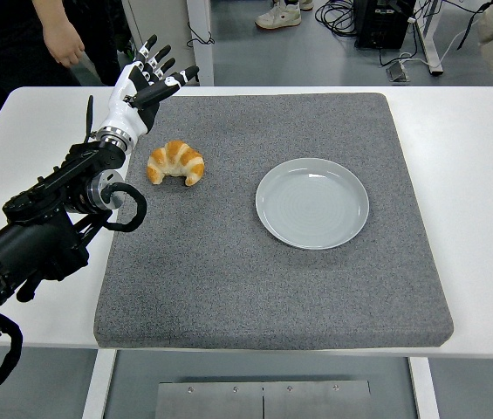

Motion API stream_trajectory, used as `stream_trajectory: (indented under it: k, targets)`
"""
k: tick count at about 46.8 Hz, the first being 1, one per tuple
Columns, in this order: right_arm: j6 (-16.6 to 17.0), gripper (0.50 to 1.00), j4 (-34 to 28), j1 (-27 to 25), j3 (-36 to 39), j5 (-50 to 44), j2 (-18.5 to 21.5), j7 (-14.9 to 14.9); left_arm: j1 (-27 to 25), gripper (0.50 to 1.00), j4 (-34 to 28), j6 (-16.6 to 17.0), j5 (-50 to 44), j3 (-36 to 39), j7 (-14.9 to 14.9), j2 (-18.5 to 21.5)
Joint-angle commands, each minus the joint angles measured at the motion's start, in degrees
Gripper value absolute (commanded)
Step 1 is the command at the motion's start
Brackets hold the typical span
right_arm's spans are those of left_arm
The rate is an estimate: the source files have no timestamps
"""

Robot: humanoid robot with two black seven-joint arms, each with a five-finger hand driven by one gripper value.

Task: Place the bread on the plate

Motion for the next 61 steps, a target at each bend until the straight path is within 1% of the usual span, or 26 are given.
stream_trajectory:
  k: [1,31,42,55,61]
  targets:
    - [-0.04,1.0,0.0,0.0,-0.02,0.0,0.0,0.0,0.06,0.971,0.08,-0.01,0.06,0.04,-0.1,-0.04]
    - [0.14,1.0,0.35,0.35,0.07,0.0,0.0,0.0,0.06,0.971,-0.09,-0.63,-0.38,-0.05,-0.1,-0.56]
    - [0.05,1.0,-0.09,-0.7,0.07,0.0,0.0,0.0,-0.03,0.969,-0.09,-0.63,-0.38,-0.05,-0.01,-0.3]
    - [0.14,1.0,0.09,-0.61,0.34,0.0,0.0,0.0,-0.47,0.968,-0.09,-0.63,-0.2,0.04,0.78,0.05]
    - [-0.04,1.0,-0.09,-0.61,0.42,0.0,0.0,0.0,-0.56,0.968,-0.09,-0.63,0.06,0.04,2.27,0.14]
